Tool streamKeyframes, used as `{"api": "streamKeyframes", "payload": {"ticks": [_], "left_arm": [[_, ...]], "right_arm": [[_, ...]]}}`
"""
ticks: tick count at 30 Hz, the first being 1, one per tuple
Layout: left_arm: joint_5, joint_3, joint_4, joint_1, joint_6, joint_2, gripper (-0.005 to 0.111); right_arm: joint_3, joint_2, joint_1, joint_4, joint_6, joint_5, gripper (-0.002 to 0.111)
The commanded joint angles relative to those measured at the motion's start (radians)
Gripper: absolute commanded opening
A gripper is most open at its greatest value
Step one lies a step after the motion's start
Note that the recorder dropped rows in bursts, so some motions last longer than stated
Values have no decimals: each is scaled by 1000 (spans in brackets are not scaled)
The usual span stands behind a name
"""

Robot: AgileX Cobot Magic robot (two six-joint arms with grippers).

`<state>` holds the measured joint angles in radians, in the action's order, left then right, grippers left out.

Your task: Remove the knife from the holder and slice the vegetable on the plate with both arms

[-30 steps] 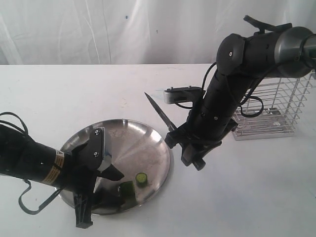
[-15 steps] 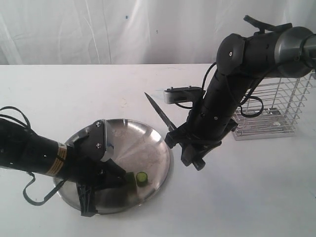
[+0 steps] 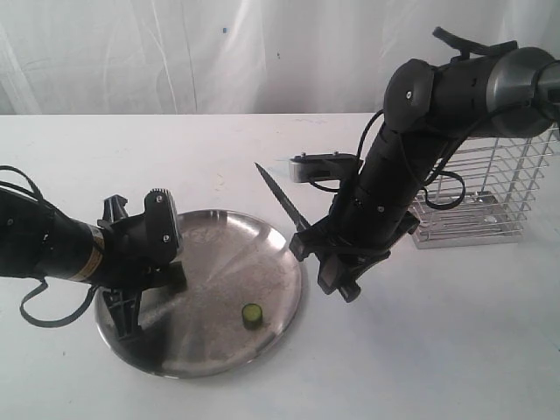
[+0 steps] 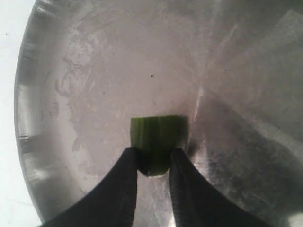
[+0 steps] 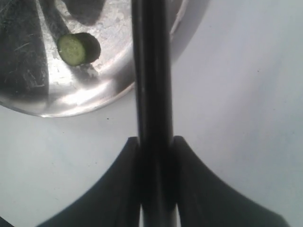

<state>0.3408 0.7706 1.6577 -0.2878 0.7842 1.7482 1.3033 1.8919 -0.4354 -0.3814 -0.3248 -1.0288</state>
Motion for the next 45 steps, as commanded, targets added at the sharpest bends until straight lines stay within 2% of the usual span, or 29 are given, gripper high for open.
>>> {"api": "streamKeyframes", "payload": {"ticks": [1, 6, 14, 18, 25, 27, 31, 34, 38, 43, 45], "left_arm": [[45, 10, -30, -3, -25, 19, 0], [58, 10, -148, -3, -37, 19, 0], [66, 10, -148, -3, -45, 21, 0], [134, 10, -163, -3, -87, 19, 0], [133, 10, -163, -3, -85, 25, 0], [136, 10, -161, -3, -81, 25, 8], [138, 10, -159, -3, -51, 25, 46], [137, 10, -161, -3, -51, 20, 63], [138, 10, -202, -3, -51, -25, 69], [130, 10, -214, -3, -34, -136, 68], [101, 10, -215, -3, 16, -186, 64]], "right_arm": [[-1, -11, 10, -8, -12, 9, 0], [-1, -11, 10, -8, -12, 9, 0], [-1, 4, 10, -8, -12, 6, 0], [-1, 25, 10, -6, -12, 8, 0], [-1, 24, 10, -6, -12, 33, 0], [-1, 24, 10, -6, -12, 33, 0], [-1, 24, 10, -6, -12, 33, 0], [-1, 24, 10, -6, -12, 22, 0], [-1, 24, 10, -6, -12, 0, 0], [-1, 24, 10, -20, -12, -49, 0], [-1, 24, 3, -37, -12, -87, 0]]}}
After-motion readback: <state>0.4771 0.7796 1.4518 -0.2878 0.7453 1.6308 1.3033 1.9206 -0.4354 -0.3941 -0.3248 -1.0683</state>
